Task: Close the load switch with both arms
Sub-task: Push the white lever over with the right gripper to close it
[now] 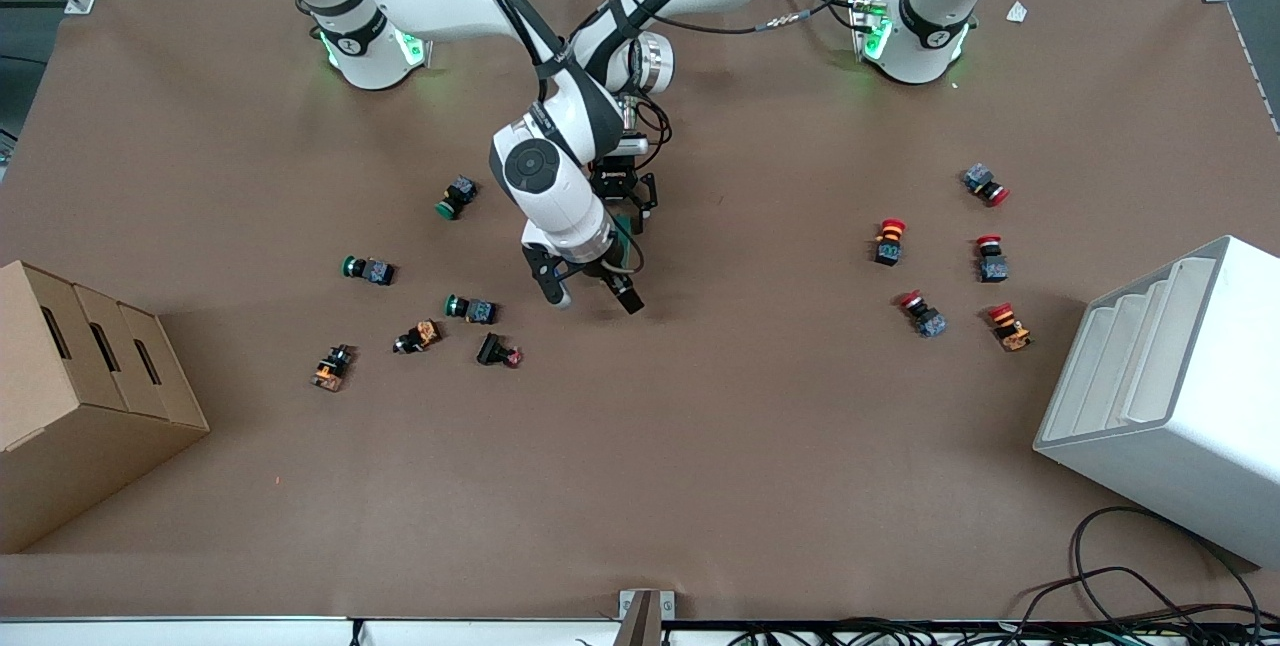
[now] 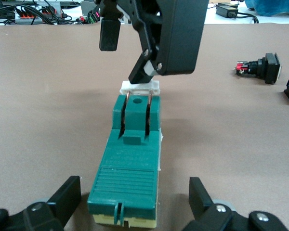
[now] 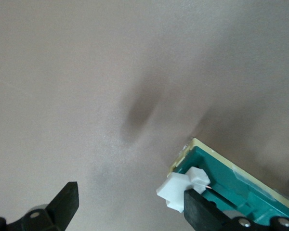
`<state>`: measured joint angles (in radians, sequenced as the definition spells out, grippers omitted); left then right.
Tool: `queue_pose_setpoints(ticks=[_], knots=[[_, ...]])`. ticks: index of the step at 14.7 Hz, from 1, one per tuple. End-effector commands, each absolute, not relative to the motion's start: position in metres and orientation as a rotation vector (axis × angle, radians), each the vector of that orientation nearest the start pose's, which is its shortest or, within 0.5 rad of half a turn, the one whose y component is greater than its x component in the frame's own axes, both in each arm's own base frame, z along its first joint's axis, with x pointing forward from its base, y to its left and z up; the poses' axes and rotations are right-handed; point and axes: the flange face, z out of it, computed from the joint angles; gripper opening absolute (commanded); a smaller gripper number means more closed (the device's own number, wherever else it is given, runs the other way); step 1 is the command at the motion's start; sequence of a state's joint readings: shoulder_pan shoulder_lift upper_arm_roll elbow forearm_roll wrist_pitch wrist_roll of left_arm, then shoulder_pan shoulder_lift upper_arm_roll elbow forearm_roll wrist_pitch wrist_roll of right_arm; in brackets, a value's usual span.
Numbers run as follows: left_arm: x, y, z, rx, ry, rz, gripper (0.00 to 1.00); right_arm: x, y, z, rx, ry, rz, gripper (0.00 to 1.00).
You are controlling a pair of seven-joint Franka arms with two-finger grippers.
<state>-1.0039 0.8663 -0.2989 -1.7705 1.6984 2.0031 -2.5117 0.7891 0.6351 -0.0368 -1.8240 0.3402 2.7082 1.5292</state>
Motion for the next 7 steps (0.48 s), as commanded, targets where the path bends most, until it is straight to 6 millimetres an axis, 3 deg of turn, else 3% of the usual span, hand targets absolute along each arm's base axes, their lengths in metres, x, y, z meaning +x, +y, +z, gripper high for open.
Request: queue_pose_setpoints(ticks=[1,5,7], knots=[[0.239,-0.576,0.074,-2.702,0.0,-1.595,0.98,0.519,0.452,0.191,-2.442,1.451,0.021,1.0],[0.241,-0.576,0.077,-2.702,0.003,-1.605,0.98,0.535,0.438,0.198,-2.467,1.44,-0.025,1.0],[0.241,-0.577,0.082,-2.697,0.011,-1.608,0.98,0.546,0.414,0.208,-2.584,1.4,-0.019,1.0]])
